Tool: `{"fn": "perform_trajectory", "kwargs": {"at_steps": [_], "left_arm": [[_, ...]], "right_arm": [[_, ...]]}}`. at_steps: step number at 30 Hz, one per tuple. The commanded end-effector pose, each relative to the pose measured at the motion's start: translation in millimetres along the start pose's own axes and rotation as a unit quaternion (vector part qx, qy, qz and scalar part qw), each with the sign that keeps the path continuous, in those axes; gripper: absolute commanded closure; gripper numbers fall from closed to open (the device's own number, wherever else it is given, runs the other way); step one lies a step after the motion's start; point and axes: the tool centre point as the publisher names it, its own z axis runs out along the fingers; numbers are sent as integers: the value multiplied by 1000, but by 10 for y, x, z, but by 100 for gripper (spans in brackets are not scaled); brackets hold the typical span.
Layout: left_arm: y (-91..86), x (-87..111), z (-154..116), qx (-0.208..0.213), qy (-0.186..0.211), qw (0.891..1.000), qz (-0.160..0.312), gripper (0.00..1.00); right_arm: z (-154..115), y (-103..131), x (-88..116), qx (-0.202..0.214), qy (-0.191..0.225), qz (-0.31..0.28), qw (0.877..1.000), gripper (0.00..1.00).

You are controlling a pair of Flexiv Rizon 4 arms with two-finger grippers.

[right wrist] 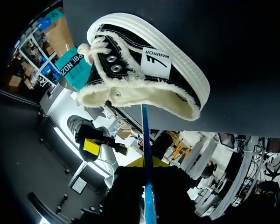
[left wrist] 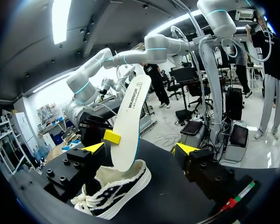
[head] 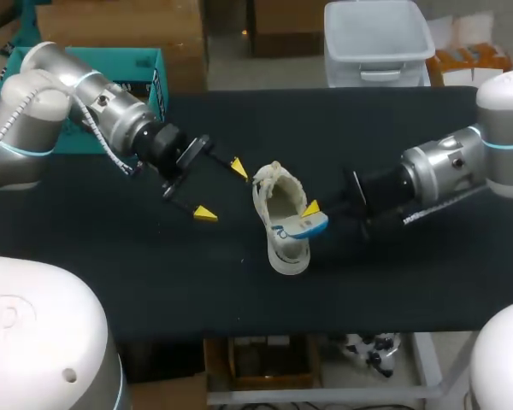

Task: Open the shoe tongue, take the insole out of the shoe, put the insole back into the shoe, and pack the shoe into the shoebox

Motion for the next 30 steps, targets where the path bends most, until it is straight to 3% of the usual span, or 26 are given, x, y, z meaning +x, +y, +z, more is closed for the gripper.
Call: {"fn": "perform_trajectory", "kwargs": {"at_steps": [1,7,21,24,25,27,30], "left_arm": [[-26,60,81,-19,-98,995,14,0],[-16,89,149,-40,-116,991,55,0],[189,97,442,-49,-172,977,115,0],[219,90,507,-47,-173,977,119,7],[233,88,536,-46,-172,977,120,16],[250,75,577,-50,-183,973,130,18],[267,30,624,-49,-193,970,136,29]], "right_arm": [[88,50,-105,8,46,-4,999,100],[152,122,-160,10,76,-1,997,100],[114,134,-145,-48,126,-37,990,100],[101,114,-134,-54,131,-38,989,100],[95,111,-135,-55,135,-40,989,100],[95,119,-126,-50,141,-42,988,100],[103,142,-109,-42,140,-39,988,100]]}}
